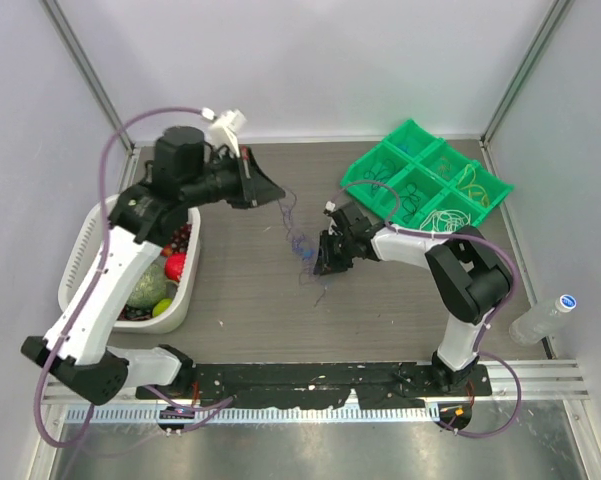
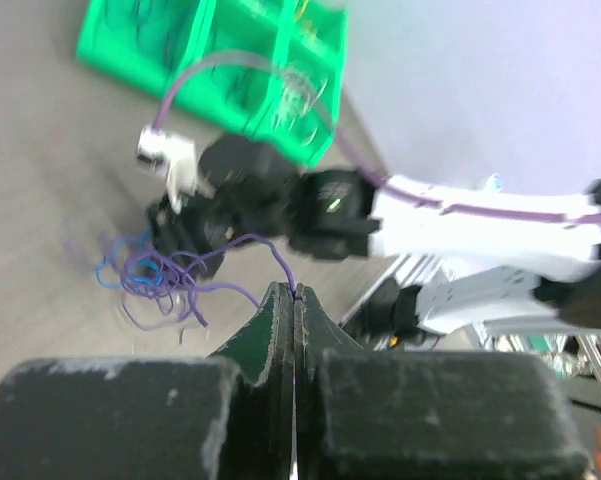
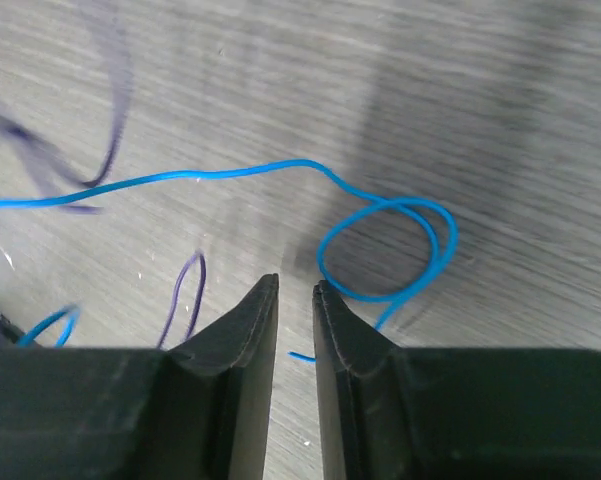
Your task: Untangle the cables
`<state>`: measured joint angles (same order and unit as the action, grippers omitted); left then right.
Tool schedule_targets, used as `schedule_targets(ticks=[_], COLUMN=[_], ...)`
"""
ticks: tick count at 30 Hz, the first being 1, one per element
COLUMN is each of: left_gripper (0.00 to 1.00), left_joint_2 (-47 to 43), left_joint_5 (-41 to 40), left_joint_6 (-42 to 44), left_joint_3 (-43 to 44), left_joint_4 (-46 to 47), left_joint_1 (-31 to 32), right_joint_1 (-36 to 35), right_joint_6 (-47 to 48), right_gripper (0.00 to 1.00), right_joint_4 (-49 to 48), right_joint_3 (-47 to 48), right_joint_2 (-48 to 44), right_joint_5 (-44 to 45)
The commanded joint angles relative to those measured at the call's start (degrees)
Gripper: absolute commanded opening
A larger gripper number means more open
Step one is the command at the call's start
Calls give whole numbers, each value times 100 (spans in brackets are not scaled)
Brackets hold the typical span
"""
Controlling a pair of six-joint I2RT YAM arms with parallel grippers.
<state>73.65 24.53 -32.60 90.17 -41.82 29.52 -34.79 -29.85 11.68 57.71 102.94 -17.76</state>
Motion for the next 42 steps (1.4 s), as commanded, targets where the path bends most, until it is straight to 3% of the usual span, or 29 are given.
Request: schedule_targets(ticks=[1, 7, 13, 14, 15, 17, 21, 25, 28, 31, 42], left_gripper=[0, 0, 0, 0, 0, 0, 0, 0, 0, 0, 0], left_joint_2=[-386, -194, 141, 176, 211, 325, 563, 642, 677, 686, 730], left_joint_5=[-247, -484, -976, -994, -968, -907, -722, -582, -494, -450, -239], left_joint_6=[157, -18, 61, 87, 87, 96, 26, -45, -124, -176, -335], left_joint_3=[1263, 2802, 3393, 3445, 3515, 3691, 4078, 4175, 4219, 4184, 4219], left_joint_4=[201, 667, 412, 464, 517, 596, 605, 789, 799, 834, 1027], left_joint_1=[1, -16, -8, -7, -16, -16, -16, -8, -16, -16, -16], right_joint_1=[42, 68, 121, 191, 296, 437, 438, 385, 306, 245, -11], right_joint_6=[-13, 207, 1067, 1243, 1340, 1630, 2272, 1425, 560, -282, 92], right_gripper=[25, 24, 37, 41, 53, 67, 73, 75, 75, 75, 69], right_joint_4=[159, 378, 1159, 1187, 1152, 1012, 645, -612, -2094, -2951, -2251], right_joint_3=[126, 170, 671, 697, 697, 750, 1277, 1584, 1725, 2067, 2595], right_joint_2=[43, -124, -756, -1053, -1204, -1740, -2479, -2604, -2463, -2200, -1891], right_joint_5=[580, 905, 914, 880, 801, 415, -894, -1870, -1872, -1906, -1101])
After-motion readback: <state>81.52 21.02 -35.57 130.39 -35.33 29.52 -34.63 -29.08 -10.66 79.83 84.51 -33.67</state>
